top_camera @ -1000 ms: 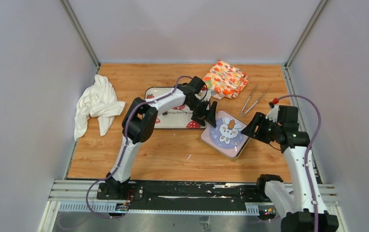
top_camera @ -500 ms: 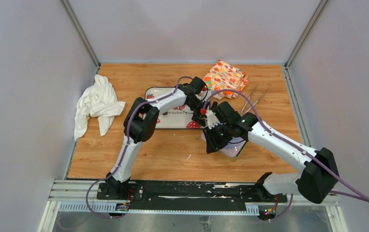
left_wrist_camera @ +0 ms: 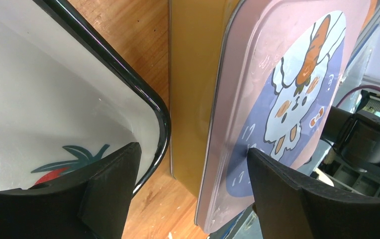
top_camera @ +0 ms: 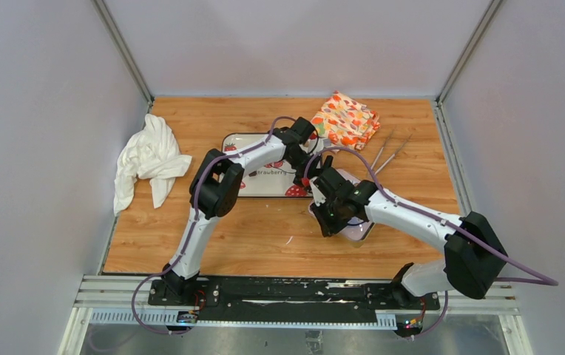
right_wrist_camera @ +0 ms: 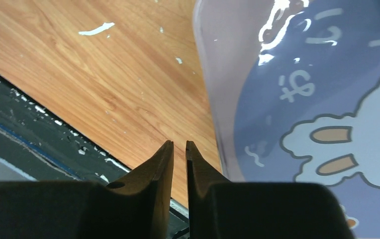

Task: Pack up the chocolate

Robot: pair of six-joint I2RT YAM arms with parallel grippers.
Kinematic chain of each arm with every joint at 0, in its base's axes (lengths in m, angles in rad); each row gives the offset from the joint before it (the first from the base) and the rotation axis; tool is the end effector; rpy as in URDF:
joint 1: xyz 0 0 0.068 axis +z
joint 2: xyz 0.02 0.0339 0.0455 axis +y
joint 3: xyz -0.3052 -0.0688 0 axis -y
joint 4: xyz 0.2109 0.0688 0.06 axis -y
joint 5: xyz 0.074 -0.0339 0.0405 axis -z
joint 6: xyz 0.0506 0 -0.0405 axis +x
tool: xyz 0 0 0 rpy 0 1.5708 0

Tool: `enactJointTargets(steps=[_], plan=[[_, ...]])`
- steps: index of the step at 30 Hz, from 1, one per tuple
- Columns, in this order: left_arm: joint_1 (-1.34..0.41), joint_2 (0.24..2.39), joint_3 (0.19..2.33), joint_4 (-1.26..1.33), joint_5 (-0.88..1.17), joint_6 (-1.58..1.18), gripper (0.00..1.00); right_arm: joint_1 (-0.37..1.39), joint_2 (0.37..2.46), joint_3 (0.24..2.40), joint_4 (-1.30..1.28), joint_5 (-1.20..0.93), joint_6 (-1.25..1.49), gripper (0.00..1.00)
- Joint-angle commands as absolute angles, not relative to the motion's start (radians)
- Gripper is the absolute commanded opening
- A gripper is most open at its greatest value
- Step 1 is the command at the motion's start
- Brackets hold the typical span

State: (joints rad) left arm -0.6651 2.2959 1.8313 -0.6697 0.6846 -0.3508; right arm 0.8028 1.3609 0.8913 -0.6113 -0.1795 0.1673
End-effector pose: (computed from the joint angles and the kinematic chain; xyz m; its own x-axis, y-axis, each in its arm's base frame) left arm 0.3624 -0.3249 0.1985 -0.9062 0.3724 -0.2001 0.4015 0.6097 -0.6835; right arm 0.1532 0.1716 0.2608 -0.7320 -0.5221 -0.4377 -0.6533 0.7201 0.2337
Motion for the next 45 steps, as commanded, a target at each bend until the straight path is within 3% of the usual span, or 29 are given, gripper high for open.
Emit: enactJointTargets(steps=[1, 7, 12, 18, 22, 24, 30, 36, 42, 45], plan=[[-0.670, 2.319, 1.887, -0.737, 0.675, -0.313, 0.83, 0.816, 1.368, 0.880, -0.598, -0.076, 0.189, 0.19], [-0.670, 2.307, 1.907, -0.757, 0.672, -0.298, 0.83, 0.816, 1.375, 0.881, -0.593, -0.060, 0.212, 0.17], [-0.670, 2.297, 1.935, -0.778, 0.672, -0.281, 0.85, 0.816, 1.321, 0.889, -0.576, -0.194, 0.185, 0.21], [-0.669, 2.299, 1.947, -0.778, 0.670, -0.278, 0.90, 0.816, 1.280, 1.004, -0.680, -0.261, 0.140, 0.35], [-0.669, 2.297, 1.961, -0.801, 0.649, -0.264, 0.92, 0.789, 1.213, 1.067, -0.711, -0.094, 0.132, 0.43], [-0.667, 2.287, 1.970, -0.816, 0.619, -0.254, 0.94, 0.719, 1.176, 1.073, -0.714, -0.008, 0.160, 0.48], [-0.652, 2.209, 1.972, -0.827, 0.490, -0.250, 0.99, 0.306, 1.054, 0.996, -0.708, -0.046, 0.301, 0.53], [-0.646, 2.101, 1.890, -0.857, 0.414, -0.242, 0.97, -0.038, 1.055, 0.898, -0.698, -0.294, 0.370, 0.54], [-0.651, 1.989, 1.697, -0.858, 0.500, -0.199, 0.93, -0.123, 1.091, 0.856, -0.689, -0.349, 0.372, 0.54], [-0.658, 1.955, 1.628, -0.858, 0.502, -0.157, 0.84, -0.133, 1.114, 0.862, -0.674, -0.355, 0.368, 0.54]])
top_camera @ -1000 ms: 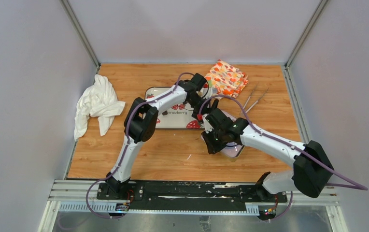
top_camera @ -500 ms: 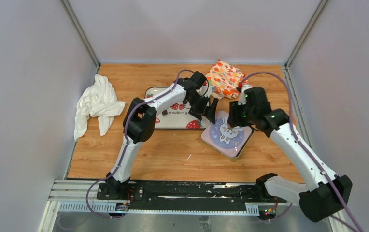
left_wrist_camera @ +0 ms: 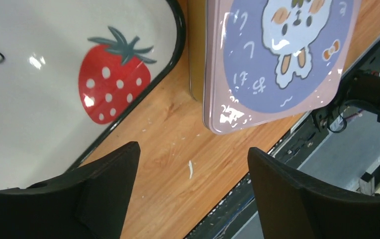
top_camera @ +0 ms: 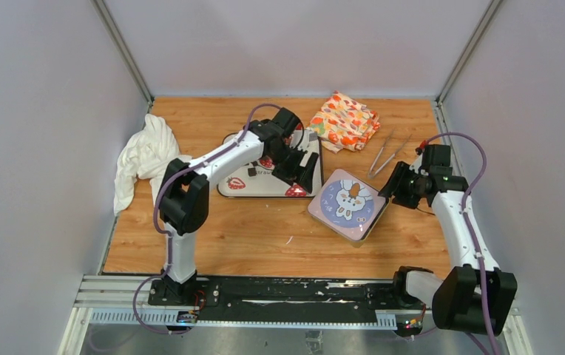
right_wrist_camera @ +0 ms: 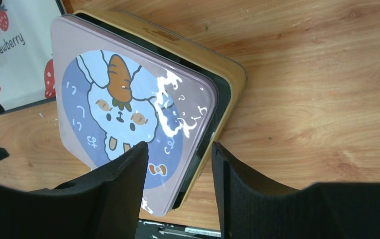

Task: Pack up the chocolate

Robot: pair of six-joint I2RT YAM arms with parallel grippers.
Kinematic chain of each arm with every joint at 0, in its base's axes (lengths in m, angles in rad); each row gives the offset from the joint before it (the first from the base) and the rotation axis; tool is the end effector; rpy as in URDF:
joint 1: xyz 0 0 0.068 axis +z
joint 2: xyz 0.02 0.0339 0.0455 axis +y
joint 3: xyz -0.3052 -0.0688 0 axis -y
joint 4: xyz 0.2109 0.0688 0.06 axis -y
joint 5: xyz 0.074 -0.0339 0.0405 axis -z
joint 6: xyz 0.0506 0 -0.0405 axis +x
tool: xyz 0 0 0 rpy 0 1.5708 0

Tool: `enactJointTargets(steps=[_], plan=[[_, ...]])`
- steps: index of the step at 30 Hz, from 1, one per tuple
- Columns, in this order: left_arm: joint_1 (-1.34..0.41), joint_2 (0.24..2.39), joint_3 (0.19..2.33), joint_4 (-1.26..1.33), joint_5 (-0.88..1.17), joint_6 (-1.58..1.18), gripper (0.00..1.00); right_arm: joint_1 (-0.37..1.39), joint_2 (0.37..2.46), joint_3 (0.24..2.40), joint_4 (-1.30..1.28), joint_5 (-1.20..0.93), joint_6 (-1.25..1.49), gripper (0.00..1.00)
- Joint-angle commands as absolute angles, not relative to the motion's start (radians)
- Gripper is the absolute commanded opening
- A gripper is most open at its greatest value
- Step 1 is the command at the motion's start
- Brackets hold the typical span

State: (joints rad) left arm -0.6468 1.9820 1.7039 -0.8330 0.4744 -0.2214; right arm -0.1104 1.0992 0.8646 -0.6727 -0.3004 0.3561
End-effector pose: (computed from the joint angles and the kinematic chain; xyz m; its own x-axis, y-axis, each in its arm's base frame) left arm 0.3165 -0.2680 0.2864 -0.8510 0.3978 -0.3429 0.5237 0.6920 -0.4968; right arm 0.1763 -0.0045 0.2983 -0.7604 0.4193 -0.4960 0.2019 0.8784 0.4332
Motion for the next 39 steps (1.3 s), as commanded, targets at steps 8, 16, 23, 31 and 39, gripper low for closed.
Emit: enactJointTargets(steps=[8, 16, 23, 31, 39], plan=[[-0.743, 1.817, 1.432, -0.757, 0.212, 0.036, 0.84, -0.149, 1.165, 0.878, -0.669, -0.368, 0.358, 0.55], [-0.801, 1.607, 1.070, -0.229, 0.250, 0.230, 0.82, -0.184, 1.183, 0.885, -0.667, -0.375, 0.341, 0.55], [-0.802, 1.617, 0.976, -0.018, 0.336, 0.365, 0.81, -0.231, 1.220, 0.906, -0.658, -0.392, 0.329, 0.56], [-0.803, 1.679, 1.032, -0.012, 0.432, 0.397, 0.79, -0.274, 1.284, 0.948, -0.647, -0.421, 0.318, 0.56], [-0.806, 1.711, 1.069, -0.071, 0.424, 0.420, 0.78, -0.292, 1.343, 0.954, -0.635, -0.446, 0.323, 0.56]])
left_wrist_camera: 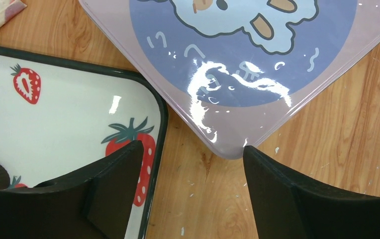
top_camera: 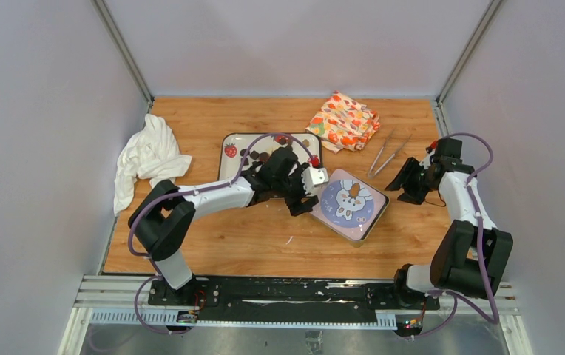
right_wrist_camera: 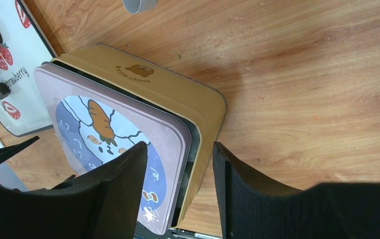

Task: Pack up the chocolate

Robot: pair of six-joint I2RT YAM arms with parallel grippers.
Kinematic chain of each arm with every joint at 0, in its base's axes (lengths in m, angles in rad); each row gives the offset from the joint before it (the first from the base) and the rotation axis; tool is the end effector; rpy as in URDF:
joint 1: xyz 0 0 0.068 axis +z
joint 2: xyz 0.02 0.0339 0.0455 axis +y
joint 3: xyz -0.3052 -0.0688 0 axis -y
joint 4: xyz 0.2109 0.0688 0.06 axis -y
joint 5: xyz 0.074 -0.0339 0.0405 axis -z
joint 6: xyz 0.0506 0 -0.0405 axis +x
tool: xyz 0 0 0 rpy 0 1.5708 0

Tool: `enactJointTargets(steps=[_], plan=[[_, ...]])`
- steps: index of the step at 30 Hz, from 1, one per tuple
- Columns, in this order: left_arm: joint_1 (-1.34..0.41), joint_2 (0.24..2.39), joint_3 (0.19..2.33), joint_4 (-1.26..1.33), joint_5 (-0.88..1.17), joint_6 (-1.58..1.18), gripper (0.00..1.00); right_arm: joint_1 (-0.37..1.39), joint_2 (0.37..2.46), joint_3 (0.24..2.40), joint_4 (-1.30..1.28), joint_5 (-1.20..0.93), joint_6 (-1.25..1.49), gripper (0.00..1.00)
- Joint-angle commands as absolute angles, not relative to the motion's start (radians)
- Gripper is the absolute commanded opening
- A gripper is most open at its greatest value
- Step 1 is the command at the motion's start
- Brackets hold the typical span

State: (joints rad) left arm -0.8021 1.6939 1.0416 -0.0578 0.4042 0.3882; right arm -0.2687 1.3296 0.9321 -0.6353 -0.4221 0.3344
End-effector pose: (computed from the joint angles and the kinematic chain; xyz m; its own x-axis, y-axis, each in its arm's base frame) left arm 0.2310 -0.2675 0.2575 -0.0908 0.5945 -0.7989 0.9752 0.2158 0.0497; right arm 0.2237 -0.0401 0.2804 -0.7690 0.5223 -0.3686 0.3093 0.8086 0.5005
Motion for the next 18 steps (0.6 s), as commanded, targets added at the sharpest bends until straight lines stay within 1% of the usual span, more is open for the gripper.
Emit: enactJointTargets(steps=[1, 5, 9, 12, 18], plan=[[-0.805, 1.712, 1.072, -0.079, 0.427, 0.426, 0.78, -0.294, 1.347, 0.955, -0.632, -0.447, 0.321, 0.56], [-0.805, 1.697, 1.074, -0.135, 0.454, 0.457, 0.79, -0.305, 1.360, 0.959, -0.630, -0.451, 0.316, 0.56], [-0.805, 1.688, 1.076, -0.225, 0.502, 0.535, 0.82, -0.311, 1.361, 0.951, -0.627, -0.452, 0.312, 0.56], [-0.807, 1.688, 1.047, -0.181, 0.468, 0.531, 0.85, -0.313, 1.363, 0.940, -0.622, -0.457, 0.310, 0.56], [-0.816, 1.734, 1.053, -0.087, 0.418, 0.487, 0.84, -0.315, 1.373, 0.933, -0.613, -0.468, 0.308, 0.56]])
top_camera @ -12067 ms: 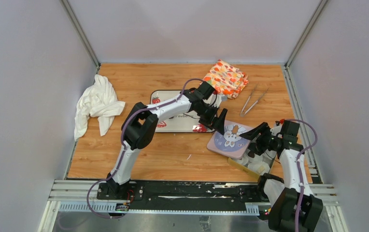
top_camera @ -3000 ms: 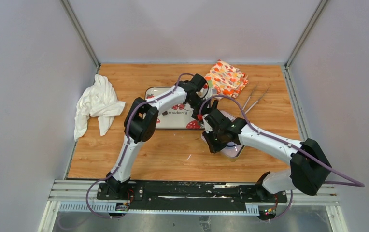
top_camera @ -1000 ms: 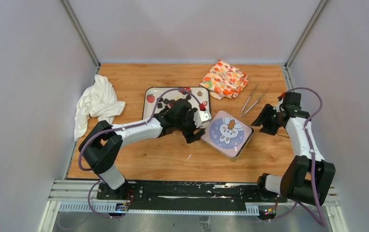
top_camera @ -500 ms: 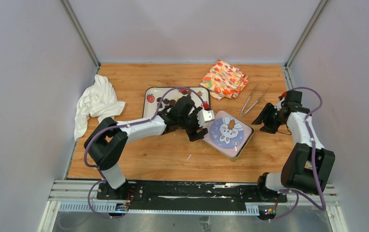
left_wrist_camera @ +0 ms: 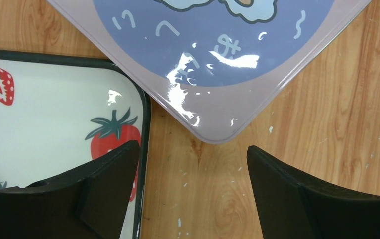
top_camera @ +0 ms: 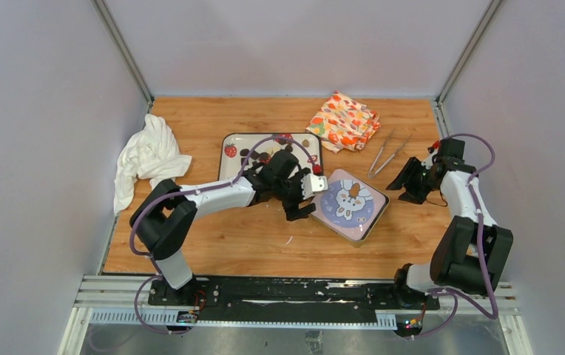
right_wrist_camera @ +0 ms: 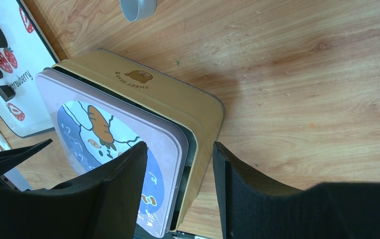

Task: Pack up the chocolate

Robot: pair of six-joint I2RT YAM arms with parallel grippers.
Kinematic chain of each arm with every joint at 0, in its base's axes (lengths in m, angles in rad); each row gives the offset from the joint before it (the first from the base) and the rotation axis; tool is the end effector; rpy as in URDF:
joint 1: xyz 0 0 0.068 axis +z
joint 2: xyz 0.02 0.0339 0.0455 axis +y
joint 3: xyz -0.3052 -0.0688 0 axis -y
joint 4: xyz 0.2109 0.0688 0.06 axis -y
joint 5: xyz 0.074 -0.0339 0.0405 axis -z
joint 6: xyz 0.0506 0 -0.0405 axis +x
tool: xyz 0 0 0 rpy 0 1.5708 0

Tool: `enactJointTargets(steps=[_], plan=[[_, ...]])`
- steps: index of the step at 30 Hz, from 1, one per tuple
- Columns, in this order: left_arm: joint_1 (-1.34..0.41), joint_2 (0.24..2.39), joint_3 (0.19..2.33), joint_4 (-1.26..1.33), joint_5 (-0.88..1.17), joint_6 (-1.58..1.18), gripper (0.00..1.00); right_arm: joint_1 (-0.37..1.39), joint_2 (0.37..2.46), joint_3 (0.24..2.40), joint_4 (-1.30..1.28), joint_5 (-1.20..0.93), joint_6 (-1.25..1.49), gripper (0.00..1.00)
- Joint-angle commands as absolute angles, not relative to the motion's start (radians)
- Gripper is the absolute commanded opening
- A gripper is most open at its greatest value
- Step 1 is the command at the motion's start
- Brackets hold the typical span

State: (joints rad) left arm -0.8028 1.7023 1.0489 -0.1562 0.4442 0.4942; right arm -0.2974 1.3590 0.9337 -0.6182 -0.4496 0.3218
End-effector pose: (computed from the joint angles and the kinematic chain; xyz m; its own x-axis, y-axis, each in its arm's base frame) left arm 0.2251 -0.2644 0.2488 -0.0370 0.6549 -0.7548 0.9916 0.1175 0.0533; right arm 0.2291 -0.0472 0.2762 -0.7665 0.5328 -0.3586 0.3133 0.7976 0.5154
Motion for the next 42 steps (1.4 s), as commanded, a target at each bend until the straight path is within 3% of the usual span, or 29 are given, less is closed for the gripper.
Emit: enactJointTargets(steps=[1, 30, 42], plan=[[-0.819, 1.744, 1.057, -0.081, 0.416, 0.485, 0.84, -0.316, 1.376, 0.932, -0.613, -0.468, 0.306, 0.56], [-0.840, 1.847, 1.137, -0.059, 0.506, 0.432, 0.77, -0.354, 1.604, 0.900, -0.499, -0.545, 0.484, 0.51], [-0.853, 1.866, 1.129, -0.018, 0.509, 0.395, 0.75, -0.354, 1.542, 0.893, -0.482, -0.562, 0.491, 0.54]])
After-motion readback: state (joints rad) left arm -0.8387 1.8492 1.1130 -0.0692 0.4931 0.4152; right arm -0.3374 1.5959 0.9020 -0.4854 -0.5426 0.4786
